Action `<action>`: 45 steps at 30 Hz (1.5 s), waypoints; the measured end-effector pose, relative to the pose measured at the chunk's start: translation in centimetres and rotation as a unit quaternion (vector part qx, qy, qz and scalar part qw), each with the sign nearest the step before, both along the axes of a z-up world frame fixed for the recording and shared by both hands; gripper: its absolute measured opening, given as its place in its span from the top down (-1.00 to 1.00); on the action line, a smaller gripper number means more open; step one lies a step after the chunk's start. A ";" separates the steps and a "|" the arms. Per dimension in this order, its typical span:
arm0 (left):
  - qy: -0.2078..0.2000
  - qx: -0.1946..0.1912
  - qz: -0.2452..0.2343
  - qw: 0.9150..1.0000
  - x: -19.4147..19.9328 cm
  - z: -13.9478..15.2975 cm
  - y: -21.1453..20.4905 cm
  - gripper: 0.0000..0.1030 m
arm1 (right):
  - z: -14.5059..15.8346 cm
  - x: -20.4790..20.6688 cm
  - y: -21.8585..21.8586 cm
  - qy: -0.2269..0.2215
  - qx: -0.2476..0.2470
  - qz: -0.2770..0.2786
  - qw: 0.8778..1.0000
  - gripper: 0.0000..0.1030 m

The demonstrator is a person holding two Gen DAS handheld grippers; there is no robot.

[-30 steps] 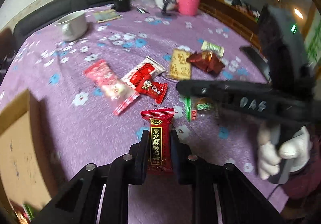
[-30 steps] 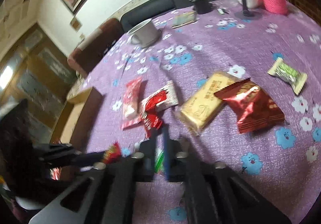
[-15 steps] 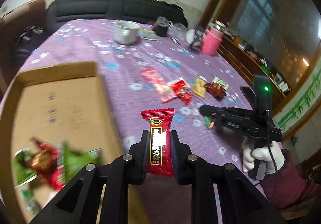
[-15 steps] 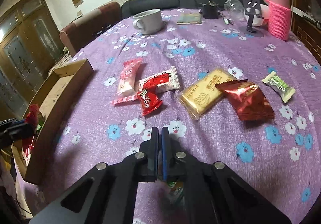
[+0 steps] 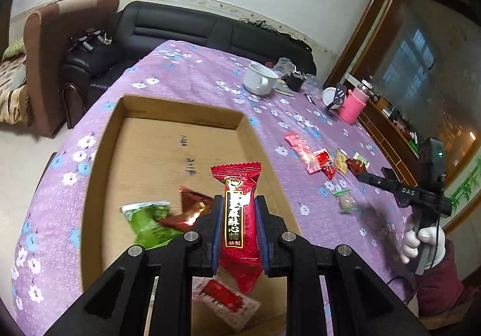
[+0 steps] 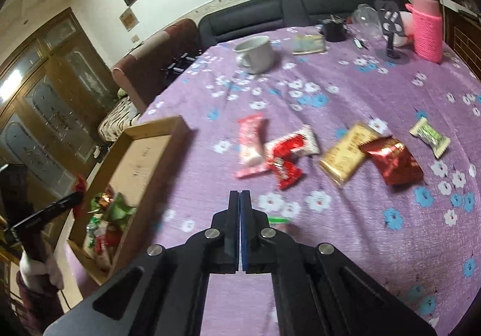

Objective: Organize snacks
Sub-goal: 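Carry both snacks over the cardboard box and open both tools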

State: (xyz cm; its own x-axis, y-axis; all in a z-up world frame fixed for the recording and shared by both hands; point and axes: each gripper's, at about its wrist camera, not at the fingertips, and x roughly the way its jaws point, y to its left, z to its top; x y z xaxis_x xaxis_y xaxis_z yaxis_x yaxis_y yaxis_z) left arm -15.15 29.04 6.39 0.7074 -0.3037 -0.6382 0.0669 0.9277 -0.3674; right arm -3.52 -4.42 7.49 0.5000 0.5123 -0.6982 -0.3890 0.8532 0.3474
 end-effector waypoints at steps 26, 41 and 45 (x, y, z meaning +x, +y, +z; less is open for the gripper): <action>0.005 -0.024 0.014 1.000 -0.2 -0.9 2.4 0.60 | -2.4 -1.8 3.4 -0.001 -0.092 0.002 0.996 0.93; 0.010 -0.026 0.021 0.999 0.7 -1.0 4.2 0.60 | 0.1 -1.4 4.0 -0.012 -0.068 0.011 0.998 0.98; 0.014 -0.032 0.024 0.999 1.1 -1.2 4.4 0.60 | 1.1 -1.9 4.8 -0.028 -0.071 0.027 0.997 0.99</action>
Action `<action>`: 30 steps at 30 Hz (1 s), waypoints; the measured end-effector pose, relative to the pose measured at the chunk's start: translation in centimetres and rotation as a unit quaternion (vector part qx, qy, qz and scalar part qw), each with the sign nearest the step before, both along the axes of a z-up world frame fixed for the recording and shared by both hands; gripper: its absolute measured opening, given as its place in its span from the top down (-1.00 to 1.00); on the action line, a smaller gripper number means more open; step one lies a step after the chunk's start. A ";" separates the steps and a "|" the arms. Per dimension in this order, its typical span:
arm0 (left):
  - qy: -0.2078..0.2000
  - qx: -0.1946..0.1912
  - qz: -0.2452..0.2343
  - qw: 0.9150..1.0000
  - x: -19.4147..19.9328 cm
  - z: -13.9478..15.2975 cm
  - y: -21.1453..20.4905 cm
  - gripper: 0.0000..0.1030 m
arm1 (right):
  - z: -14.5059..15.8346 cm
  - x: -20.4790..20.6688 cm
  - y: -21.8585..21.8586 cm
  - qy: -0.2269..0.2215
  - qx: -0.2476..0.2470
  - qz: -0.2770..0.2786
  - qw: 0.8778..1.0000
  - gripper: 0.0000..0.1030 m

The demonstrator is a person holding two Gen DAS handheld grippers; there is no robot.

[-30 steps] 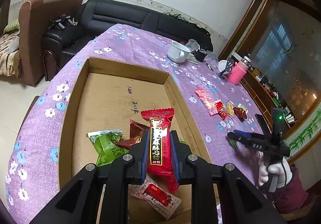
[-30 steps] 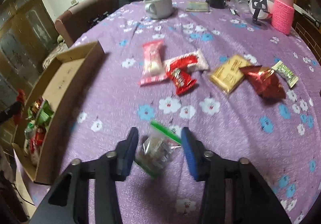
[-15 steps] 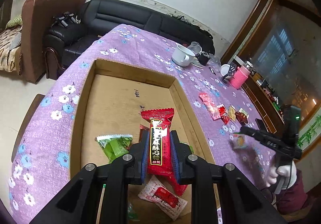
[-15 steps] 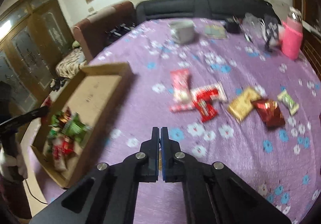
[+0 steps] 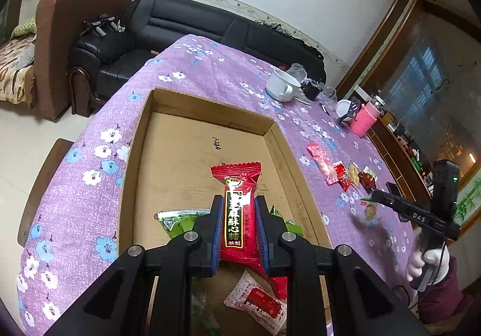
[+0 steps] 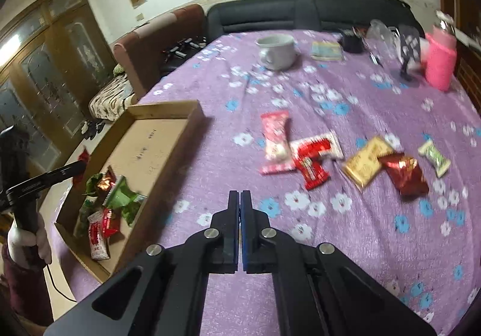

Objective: Organize snacks
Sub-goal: 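Carry both snacks over the cardboard box and open both tools, then move both open tools back toward the snack pile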

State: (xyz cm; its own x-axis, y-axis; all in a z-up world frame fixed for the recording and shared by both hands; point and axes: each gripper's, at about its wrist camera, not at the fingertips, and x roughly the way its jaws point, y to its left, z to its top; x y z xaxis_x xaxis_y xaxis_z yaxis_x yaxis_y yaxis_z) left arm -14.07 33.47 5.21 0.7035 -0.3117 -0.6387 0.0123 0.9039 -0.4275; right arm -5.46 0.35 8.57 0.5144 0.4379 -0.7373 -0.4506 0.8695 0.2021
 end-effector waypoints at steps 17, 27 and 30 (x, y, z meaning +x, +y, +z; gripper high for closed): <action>0.066 0.031 0.017 0.997 6.5 -1.4 1.9 0.60 | 0.6 2.7 16.2 0.034 0.007 0.134 0.990 0.98; 0.057 -0.002 0.034 0.998 5.5 -1.1 2.7 -0.18 | -2.6 3.9 19.4 0.048 -0.011 0.134 0.990 0.86; 0.039 -0.009 0.039 0.998 4.6 -0.2 2.8 -0.25 | -1.2 3.7 18.0 0.030 0.007 0.122 0.992 0.41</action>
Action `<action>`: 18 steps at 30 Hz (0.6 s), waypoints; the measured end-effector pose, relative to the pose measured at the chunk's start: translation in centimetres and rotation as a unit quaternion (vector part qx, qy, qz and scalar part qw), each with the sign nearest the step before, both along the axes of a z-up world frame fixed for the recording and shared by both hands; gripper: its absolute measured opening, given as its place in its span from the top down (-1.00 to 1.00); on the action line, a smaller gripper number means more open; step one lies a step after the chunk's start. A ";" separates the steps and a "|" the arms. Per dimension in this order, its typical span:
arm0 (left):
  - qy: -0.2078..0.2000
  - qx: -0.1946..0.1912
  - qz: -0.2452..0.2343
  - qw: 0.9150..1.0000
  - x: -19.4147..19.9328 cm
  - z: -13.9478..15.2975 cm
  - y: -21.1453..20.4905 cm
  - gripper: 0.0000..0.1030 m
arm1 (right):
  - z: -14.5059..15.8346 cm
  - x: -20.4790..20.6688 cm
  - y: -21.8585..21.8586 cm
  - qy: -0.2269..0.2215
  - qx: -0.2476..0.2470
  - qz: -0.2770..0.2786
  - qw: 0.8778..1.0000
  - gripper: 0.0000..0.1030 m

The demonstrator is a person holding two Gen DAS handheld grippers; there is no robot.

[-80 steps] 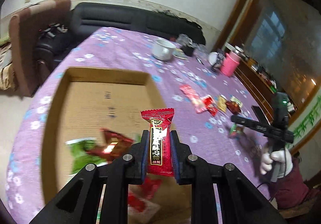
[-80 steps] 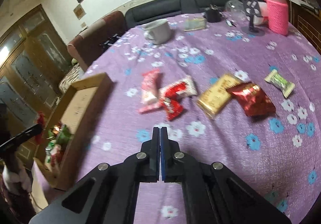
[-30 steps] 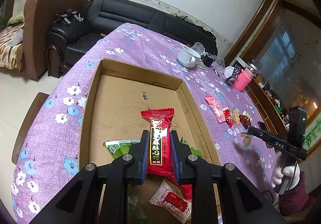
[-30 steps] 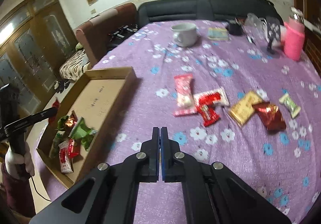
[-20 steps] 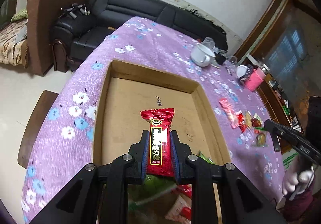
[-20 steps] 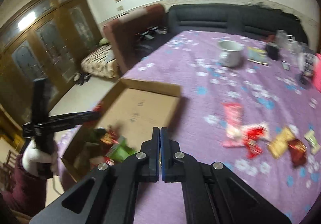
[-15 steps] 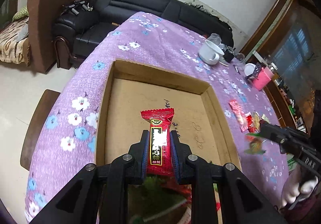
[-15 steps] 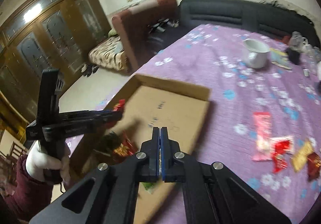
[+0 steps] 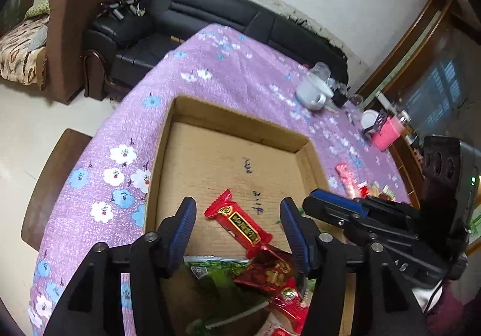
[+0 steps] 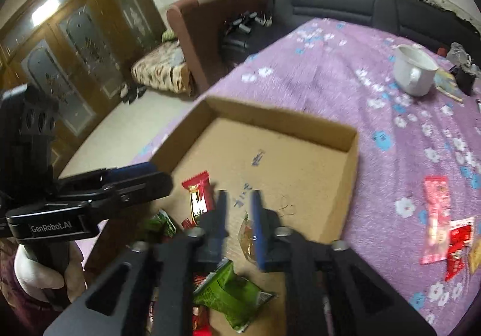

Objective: Organize snacks
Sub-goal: 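Move both open tools back toward the snack pile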

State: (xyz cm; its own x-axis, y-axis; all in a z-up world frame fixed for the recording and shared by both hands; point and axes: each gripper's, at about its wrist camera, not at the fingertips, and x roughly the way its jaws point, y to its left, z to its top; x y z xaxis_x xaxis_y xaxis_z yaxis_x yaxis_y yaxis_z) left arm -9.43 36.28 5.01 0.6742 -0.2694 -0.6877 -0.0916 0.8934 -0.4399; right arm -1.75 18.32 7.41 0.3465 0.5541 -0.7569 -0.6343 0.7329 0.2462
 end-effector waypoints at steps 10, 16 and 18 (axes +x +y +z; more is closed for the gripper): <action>-0.081 -0.027 0.025 0.996 -4.4 6.1 -1.8 -0.82 | 2.9 -2.2 -7.4 -0.060 0.018 -0.051 0.997 0.11; -0.141 -0.116 -0.025 0.983 -6.8 7.2 -4.8 -0.88 | 3.6 -5.4 -15.8 -0.132 0.015 -0.113 0.985 -0.33; -0.129 -0.140 -0.042 0.981 -6.4 6.8 -6.2 -0.91 | 3.4 -5.6 -19.4 -0.131 0.018 -0.145 0.981 -0.34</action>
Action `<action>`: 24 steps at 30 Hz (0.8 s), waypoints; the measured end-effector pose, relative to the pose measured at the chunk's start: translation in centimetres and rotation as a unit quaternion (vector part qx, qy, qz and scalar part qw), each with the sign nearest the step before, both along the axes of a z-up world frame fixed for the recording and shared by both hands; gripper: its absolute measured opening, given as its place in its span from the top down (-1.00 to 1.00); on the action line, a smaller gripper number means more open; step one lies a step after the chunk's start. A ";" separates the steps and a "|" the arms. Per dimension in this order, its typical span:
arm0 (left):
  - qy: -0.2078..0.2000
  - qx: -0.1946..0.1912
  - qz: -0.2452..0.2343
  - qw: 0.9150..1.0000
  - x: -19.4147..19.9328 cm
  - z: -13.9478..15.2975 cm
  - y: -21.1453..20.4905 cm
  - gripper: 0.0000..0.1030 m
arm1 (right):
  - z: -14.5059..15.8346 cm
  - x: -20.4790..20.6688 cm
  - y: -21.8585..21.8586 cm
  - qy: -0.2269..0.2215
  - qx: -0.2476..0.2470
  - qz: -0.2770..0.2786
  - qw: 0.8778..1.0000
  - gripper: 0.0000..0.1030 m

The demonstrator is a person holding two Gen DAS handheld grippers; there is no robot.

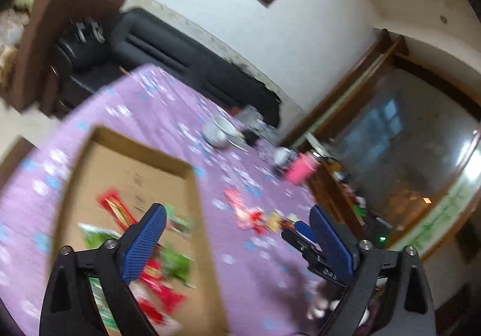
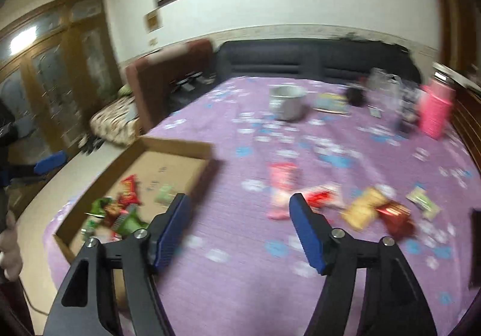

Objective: Organize snacks
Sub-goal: 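Move both open tools back toward the snack pile, then grasp the dark red gold-print pouch with the right tool while the left tool grasps the pink cartoon packet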

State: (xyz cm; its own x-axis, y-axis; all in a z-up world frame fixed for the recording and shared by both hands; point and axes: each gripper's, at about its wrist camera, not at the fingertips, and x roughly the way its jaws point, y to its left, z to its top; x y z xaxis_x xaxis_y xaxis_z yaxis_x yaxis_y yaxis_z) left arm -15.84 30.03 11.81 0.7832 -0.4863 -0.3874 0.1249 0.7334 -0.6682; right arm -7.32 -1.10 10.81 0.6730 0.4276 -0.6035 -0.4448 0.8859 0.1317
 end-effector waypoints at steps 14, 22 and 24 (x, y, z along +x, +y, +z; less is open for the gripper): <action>0.110 0.034 -0.127 0.985 2.3 -4.7 -12.8 -0.91 | -3.1 3.4 -19.9 0.090 0.069 -0.188 0.976 -0.33; 0.136 0.045 -0.123 0.982 2.3 -6.1 -13.9 -0.91 | -4.8 8.5 -17.2 0.108 0.054 -0.162 0.979 -0.26; 0.135 0.052 -0.119 0.982 2.1 -5.9 -13.9 -0.91 | -5.2 10.2 -16.3 0.111 0.052 -0.160 0.980 -0.26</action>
